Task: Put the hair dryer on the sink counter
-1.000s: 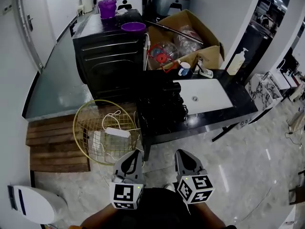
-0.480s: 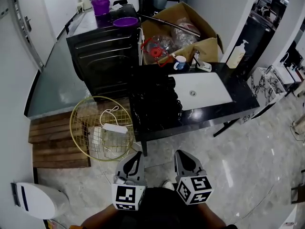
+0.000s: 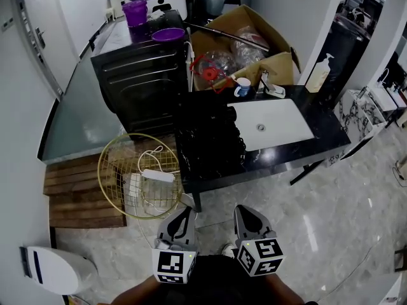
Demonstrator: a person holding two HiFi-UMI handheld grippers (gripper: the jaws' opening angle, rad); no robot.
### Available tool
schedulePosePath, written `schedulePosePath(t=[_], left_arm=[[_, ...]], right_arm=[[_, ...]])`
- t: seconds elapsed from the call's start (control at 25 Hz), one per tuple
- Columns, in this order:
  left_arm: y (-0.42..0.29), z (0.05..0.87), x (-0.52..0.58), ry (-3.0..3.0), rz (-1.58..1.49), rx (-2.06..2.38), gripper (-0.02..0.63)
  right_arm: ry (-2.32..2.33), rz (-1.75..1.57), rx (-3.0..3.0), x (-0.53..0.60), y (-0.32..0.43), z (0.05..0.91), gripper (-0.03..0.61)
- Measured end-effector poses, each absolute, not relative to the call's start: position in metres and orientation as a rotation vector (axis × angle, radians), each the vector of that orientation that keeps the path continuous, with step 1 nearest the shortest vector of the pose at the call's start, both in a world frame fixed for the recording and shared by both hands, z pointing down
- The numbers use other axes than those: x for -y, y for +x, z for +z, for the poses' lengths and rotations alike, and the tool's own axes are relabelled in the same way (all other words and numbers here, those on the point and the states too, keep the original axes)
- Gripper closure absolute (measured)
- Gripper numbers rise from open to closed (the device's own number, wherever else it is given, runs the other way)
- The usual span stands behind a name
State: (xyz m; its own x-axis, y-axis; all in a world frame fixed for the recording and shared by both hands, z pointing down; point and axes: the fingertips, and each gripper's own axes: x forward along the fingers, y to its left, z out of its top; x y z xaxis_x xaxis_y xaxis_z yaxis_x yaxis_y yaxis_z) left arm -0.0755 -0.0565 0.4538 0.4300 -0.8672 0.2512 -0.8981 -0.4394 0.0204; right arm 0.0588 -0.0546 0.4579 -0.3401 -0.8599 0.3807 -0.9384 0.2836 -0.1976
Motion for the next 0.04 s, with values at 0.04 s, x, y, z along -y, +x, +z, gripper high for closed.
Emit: schedulePosePath(t=[0.04], left_arm=[[-0.0754,0.454,0.0566,2.525,0.307,1.571,0.606]], right_arm=[[1.671,0.577,2.35,0.0549,0.0589,0.4576,0.563]])
